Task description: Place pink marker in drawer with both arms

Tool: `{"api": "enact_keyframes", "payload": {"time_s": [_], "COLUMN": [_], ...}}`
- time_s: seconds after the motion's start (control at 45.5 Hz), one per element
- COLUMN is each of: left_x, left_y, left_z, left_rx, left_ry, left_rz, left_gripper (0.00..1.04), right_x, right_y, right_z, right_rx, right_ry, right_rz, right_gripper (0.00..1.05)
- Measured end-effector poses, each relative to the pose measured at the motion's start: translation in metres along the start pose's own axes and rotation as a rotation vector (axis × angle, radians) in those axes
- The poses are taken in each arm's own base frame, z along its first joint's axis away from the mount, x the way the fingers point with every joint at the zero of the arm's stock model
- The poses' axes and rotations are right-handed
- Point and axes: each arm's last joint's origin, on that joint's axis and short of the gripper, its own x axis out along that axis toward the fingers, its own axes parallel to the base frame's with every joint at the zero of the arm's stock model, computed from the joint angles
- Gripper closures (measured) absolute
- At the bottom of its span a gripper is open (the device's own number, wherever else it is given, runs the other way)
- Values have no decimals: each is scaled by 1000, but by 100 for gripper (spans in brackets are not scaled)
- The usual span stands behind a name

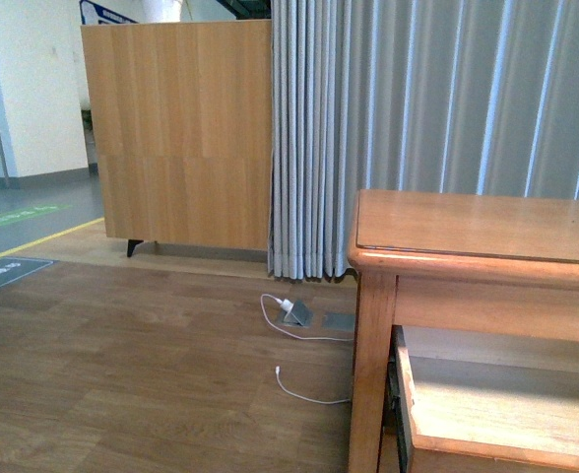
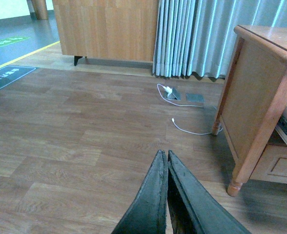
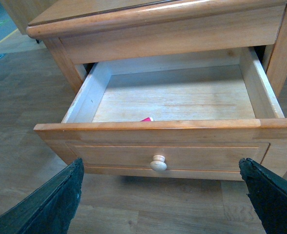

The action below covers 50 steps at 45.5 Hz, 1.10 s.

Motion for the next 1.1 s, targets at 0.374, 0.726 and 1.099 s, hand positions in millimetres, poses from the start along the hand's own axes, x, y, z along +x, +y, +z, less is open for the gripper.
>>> {"api": "enact_keyframes", "payload": {"time_s": [0.374, 0.726, 1.099], "left_x": [0, 0, 0], "left_y": [0, 0, 0], "left_z": [0, 0, 0], "left_rx": [0, 0, 0], "left_ry": [0, -1, 0], "left_rz": [0, 0, 0], "left_gripper": [75, 20, 6], "right_x": [0, 24, 93], "right_y": [0, 4, 19], "right_z": [1, -9, -11], "right_rx": [-62, -106, -212], "right_ry": [-52, 242, 423], "right_rz": [-41, 10, 69], "right_gripper": [8, 8, 8]}}
